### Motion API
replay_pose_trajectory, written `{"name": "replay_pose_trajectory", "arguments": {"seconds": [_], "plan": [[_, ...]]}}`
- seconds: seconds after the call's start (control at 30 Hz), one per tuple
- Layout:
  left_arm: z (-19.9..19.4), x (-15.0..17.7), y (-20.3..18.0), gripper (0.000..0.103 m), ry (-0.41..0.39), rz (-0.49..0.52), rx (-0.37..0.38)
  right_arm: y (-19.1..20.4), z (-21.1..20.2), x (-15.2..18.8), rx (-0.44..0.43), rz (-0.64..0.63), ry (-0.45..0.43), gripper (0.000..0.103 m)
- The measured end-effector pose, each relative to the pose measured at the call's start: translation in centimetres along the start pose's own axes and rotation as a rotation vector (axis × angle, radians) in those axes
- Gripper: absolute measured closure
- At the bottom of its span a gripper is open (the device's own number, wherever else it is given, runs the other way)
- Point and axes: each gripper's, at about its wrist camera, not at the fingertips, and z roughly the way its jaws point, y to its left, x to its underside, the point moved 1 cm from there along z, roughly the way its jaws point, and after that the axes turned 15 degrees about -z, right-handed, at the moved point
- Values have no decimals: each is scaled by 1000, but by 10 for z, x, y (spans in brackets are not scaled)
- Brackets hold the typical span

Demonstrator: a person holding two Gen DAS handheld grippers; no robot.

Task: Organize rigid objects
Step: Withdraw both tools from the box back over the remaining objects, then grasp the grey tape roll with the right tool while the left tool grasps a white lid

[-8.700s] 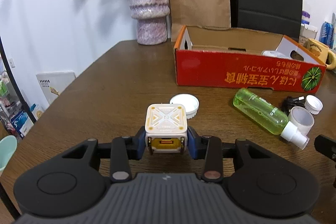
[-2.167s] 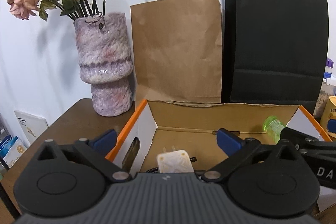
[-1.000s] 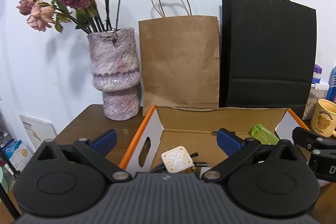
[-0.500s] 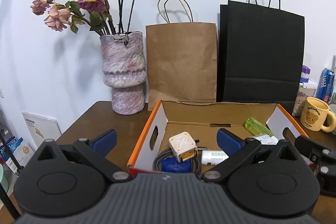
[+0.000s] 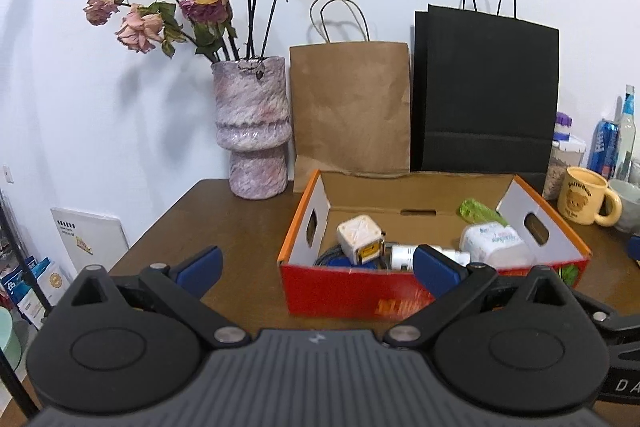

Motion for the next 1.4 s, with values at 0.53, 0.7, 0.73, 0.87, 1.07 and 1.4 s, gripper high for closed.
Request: {"name": "replay_pose_trajectory", "arguments": {"seconds": [0.53,0.7,0.73,0.87,1.07,1.4], "plan": [[-27,33,39,0,52,7,6,32,-17,40,-16,8,108,0],[-23,43,47,0,77,24,3,38,-10,48,-29,5,151,0],[-22,45,49,0,84,26,2,39,-7,49,-33,2,158,0],[-17,47,53,0,108,26,8,43,4,55,-55,2,196,0],[-11,49,57,0,123,33,1,45,21,56,-77,23,231,8],[-8,51,57,0,132,33,-3,53,42,54,-107,38,281,60]]}}
